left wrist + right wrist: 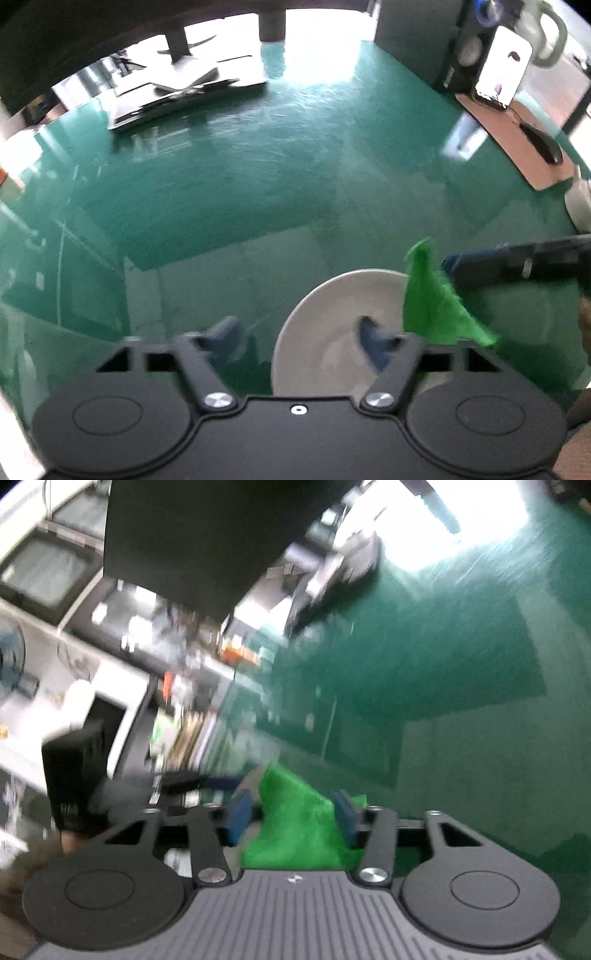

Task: Clean bowl
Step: 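Rotate the bowl with the left gripper while the right gripper wipes its rim, then sweep the cloth across the bowl's rim with the right gripper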

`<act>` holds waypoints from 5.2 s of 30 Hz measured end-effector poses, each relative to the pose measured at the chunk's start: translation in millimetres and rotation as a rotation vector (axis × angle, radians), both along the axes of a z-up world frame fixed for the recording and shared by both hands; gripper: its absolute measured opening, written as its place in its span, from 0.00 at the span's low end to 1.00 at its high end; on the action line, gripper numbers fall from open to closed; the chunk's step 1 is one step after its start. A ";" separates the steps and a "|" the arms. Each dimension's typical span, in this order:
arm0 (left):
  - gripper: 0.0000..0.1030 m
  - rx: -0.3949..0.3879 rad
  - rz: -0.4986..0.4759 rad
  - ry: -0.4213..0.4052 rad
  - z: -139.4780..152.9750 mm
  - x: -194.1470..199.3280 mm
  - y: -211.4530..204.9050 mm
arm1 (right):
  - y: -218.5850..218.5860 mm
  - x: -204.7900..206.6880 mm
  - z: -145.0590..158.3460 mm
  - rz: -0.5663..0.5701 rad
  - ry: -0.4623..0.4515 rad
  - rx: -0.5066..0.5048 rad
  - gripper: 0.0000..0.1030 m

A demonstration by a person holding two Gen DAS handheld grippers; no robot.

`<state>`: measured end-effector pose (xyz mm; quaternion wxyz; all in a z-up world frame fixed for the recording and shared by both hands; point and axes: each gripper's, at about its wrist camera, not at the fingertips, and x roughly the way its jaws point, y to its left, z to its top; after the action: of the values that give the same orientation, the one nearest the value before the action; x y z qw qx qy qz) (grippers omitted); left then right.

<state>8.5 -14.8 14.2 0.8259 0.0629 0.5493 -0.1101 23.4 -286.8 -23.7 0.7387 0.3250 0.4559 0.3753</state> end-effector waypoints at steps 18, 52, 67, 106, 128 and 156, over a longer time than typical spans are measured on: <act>0.73 0.025 -0.021 0.028 -11.2 -19.0 -8.3 | 31.5 -4.4 -10.3 0.200 -0.122 -0.065 0.30; 0.66 0.073 -0.120 -0.003 -20.9 -16.1 -14.8 | 13.2 27.6 -62.5 -0.075 0.350 0.267 0.26; 0.73 0.054 -0.140 -0.010 -22.7 -14.0 -22.5 | 28.8 39.1 -65.7 -0.115 0.421 0.312 0.14; 0.44 -0.089 0.060 0.039 -17.5 -10.9 5.6 | -5.2 16.4 -65.6 -0.098 0.443 0.289 0.18; 0.65 -0.126 0.250 0.005 -22.7 -29.6 -20.8 | 5.4 21.8 -54.1 -0.007 0.357 0.251 0.18; 0.56 -0.101 0.207 0.037 -18.6 -18.0 -40.5 | -4.2 33.5 -69.2 -0.018 0.394 0.354 0.17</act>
<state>-9.6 -55.3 -4.4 0.8247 -0.0378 0.5618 -0.0529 56.9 -290.9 -92.8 0.5705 0.5198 0.5156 0.3721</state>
